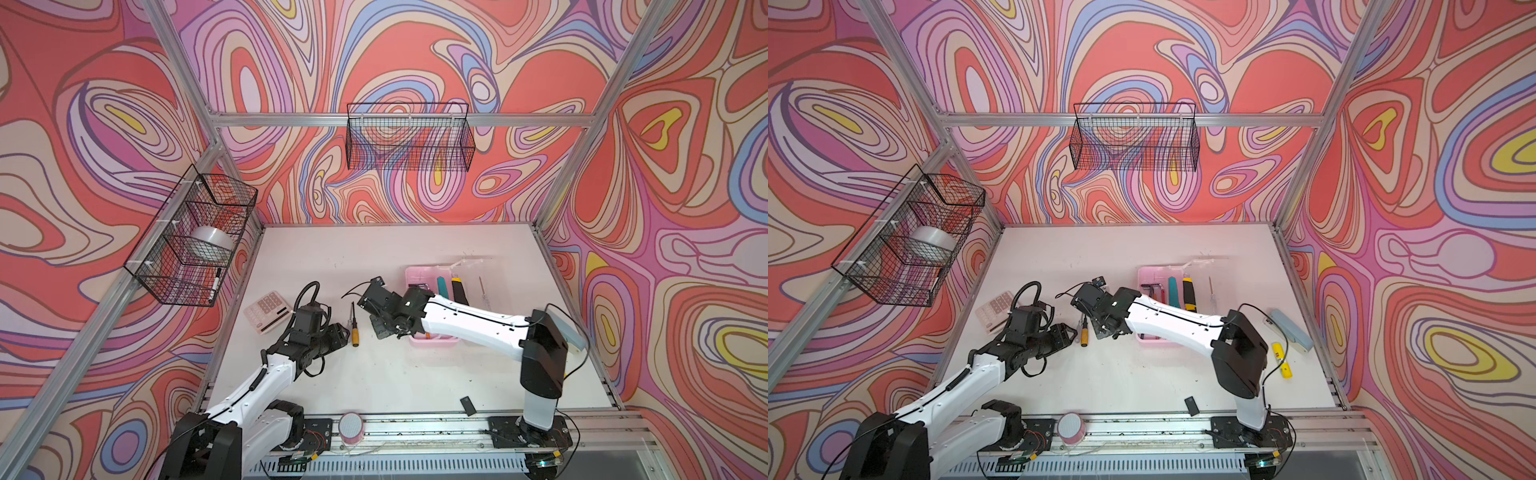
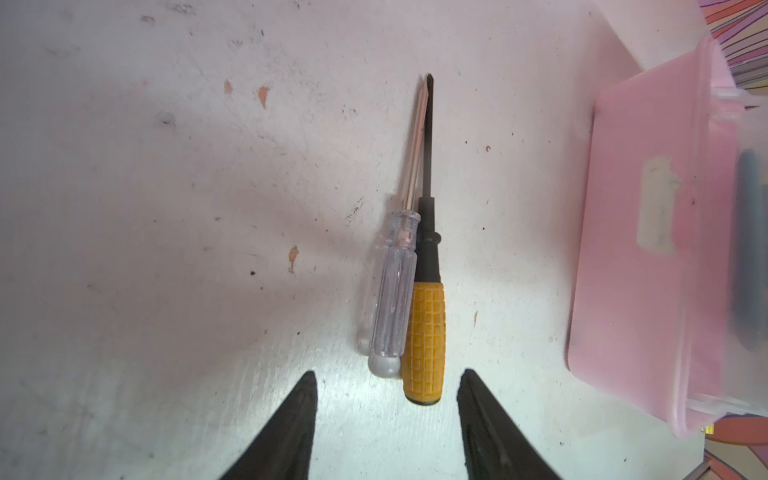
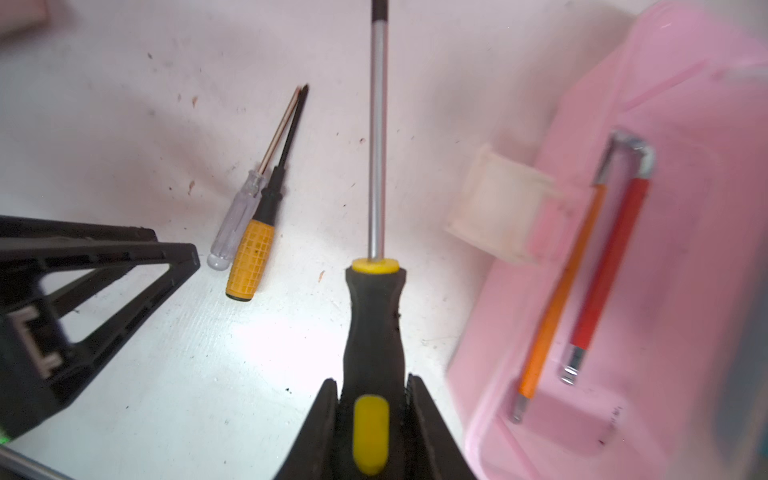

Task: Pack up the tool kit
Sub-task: 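Lift the black-and-yellow screwdriver over the box and open the right gripper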

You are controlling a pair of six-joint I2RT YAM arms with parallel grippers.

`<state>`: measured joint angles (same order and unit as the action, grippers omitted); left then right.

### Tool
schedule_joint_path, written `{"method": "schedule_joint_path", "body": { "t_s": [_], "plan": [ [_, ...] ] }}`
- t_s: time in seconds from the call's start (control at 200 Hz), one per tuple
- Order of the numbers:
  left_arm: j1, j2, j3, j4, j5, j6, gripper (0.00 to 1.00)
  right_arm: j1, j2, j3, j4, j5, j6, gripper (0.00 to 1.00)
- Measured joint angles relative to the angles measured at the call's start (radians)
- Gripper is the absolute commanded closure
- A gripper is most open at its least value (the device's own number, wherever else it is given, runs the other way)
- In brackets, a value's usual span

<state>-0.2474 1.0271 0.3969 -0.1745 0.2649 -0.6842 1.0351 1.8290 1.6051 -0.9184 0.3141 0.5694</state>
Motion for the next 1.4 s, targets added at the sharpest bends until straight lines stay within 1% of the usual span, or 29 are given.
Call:
{"method": "schedule_joint_path", "body": {
  "t_s": [0.105,0.24,0.315,0.416,0.511,0.616,0.911,1.067,1.277,1.402],
  "plan": [
    [0.0,0.0,0.0,0.0,0.0,0.0,0.45,-0.083,-0.135,-0.073,-0.029,0.045,-0.002,1.0],
    [0.0,0.002,0.0,0.0,0.0,0.0,0.45,-0.279,-0.302,-0.2,-0.074,0.095,-0.012,1.0],
    [0.0,0.003,0.0,0.001,0.0,0.0,0.45,-0.366,-0.369,-0.259,-0.101,0.109,-0.024,1.0],
    [0.0,0.011,0.001,0.008,0.0,0.0,0.45,-0.439,-0.424,-0.314,-0.126,0.11,-0.042,1.0],
    [0.0,0.024,0.002,0.012,0.001,0.0,0.45,-0.484,-0.438,-0.351,-0.129,0.111,-0.058,1.0],
    [0.0,0.034,0.002,0.015,0.001,0.001,0.44,-0.511,-0.438,-0.39,-0.129,0.115,-0.067,1.0],
    [0.0,0.035,0.035,0.014,0.004,0.011,0.44,-0.532,-0.419,-0.427,-0.09,0.098,-0.086,1.0],
    [0.0,0.035,0.039,0.014,0.004,0.011,0.43,-0.532,-0.398,-0.437,-0.071,0.082,-0.09,0.91],
    [0.0,0.027,0.043,0.014,0.006,0.011,0.42,-0.532,-0.386,-0.442,-0.056,0.072,-0.095,0.63],
    [0.0,0.013,0.06,0.013,0.019,0.01,0.42,-0.533,-0.382,-0.426,-0.073,0.078,-0.099,0.54]
  ]
}}
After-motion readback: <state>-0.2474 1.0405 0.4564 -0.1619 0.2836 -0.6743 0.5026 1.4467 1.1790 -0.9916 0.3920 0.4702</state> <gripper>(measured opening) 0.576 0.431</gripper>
